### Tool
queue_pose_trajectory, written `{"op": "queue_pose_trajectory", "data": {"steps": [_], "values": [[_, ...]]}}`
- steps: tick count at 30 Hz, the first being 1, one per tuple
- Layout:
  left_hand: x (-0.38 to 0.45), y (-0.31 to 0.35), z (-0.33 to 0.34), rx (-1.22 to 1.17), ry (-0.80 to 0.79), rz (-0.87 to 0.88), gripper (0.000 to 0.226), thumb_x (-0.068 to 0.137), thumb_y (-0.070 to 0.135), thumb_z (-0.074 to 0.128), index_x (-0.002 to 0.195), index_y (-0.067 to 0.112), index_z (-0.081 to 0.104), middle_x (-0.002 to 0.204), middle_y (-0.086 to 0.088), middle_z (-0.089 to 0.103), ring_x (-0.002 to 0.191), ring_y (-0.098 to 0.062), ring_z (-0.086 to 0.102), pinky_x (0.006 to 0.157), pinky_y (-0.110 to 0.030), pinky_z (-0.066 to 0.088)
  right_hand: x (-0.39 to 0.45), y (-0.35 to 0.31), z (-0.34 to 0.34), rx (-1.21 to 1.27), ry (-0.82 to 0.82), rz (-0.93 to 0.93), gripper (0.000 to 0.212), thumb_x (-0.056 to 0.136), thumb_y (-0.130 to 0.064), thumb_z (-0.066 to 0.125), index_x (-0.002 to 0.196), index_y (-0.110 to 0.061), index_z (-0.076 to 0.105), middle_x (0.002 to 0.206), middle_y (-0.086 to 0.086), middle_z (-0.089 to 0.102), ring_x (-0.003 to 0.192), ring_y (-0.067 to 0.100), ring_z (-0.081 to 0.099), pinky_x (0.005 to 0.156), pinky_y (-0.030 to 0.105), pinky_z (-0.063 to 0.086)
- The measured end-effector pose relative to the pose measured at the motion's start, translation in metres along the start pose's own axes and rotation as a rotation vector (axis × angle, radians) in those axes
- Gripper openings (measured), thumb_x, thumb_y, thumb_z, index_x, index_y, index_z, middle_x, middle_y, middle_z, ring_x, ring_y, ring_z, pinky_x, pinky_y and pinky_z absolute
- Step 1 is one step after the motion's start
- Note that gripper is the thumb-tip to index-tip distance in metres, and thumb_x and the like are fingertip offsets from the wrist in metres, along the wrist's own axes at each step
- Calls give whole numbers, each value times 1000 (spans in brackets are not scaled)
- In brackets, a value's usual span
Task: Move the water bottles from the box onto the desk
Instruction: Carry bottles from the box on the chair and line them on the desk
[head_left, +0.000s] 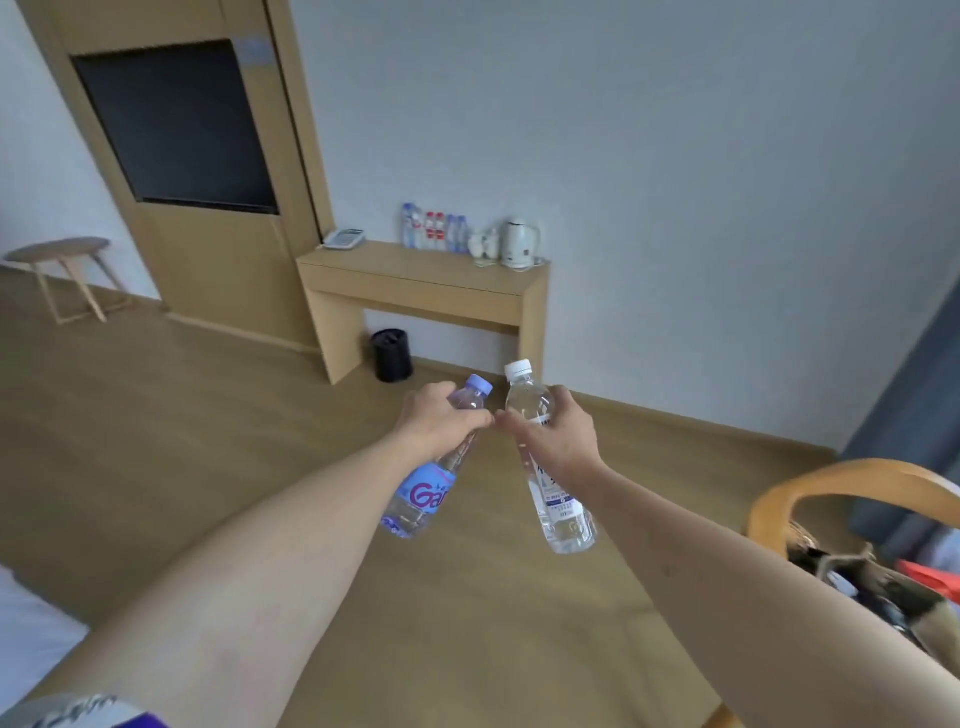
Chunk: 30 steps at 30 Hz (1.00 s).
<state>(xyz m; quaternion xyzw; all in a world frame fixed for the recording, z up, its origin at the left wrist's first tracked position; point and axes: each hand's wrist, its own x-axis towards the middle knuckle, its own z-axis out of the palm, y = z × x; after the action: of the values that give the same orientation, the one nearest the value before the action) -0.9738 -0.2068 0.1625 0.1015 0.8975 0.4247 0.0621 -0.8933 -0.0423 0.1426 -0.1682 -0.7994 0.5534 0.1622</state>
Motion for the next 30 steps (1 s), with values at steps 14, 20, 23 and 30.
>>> {"op": "queue_pose_trajectory", "data": {"steps": [14, 20, 23, 30], "values": [[172, -117, -101, -27, 113, -176, 46, 52, 62, 72, 81, 27, 66, 68, 16, 72, 71, -10, 69, 63, -29, 49, 174, -34, 184, -16, -187, -46, 48, 64, -65, 75, 97, -37, 53, 80, -15, 70, 56, -9, 65, 43, 17, 43], [305, -146, -128, -34, 134, -192, 49, 53, 61, 74, 86, 26, 69, 85, 6, 74, 82, -18, 71, 81, -40, 58, 303, -45, 259, -26, -253, -66, 43, 70, -62, 76, 93, -38, 49, 71, -11, 71, 53, -5, 66, 42, 18, 44], [378, -146, -151, -49, 144, -219, 49, 52, 61, 74, 86, 25, 68, 84, 5, 73, 80, -19, 71, 76, -37, 56, 373, -59, 288, -16, -259, -57, 45, 68, -65, 74, 93, -35, 52, 71, -10, 72, 55, -3, 66, 53, 25, 45], [519, -151, -194, -119, 209, -238, 44, 54, 61, 74, 80, 26, 67, 75, 10, 72, 69, -10, 68, 59, -28, 45, 510, -77, 351, -54, -281, -13, 62, 67, -67, 70, 112, -30, 52, 85, -1, 75, 83, 18, 71, 76, 39, 58]]}}
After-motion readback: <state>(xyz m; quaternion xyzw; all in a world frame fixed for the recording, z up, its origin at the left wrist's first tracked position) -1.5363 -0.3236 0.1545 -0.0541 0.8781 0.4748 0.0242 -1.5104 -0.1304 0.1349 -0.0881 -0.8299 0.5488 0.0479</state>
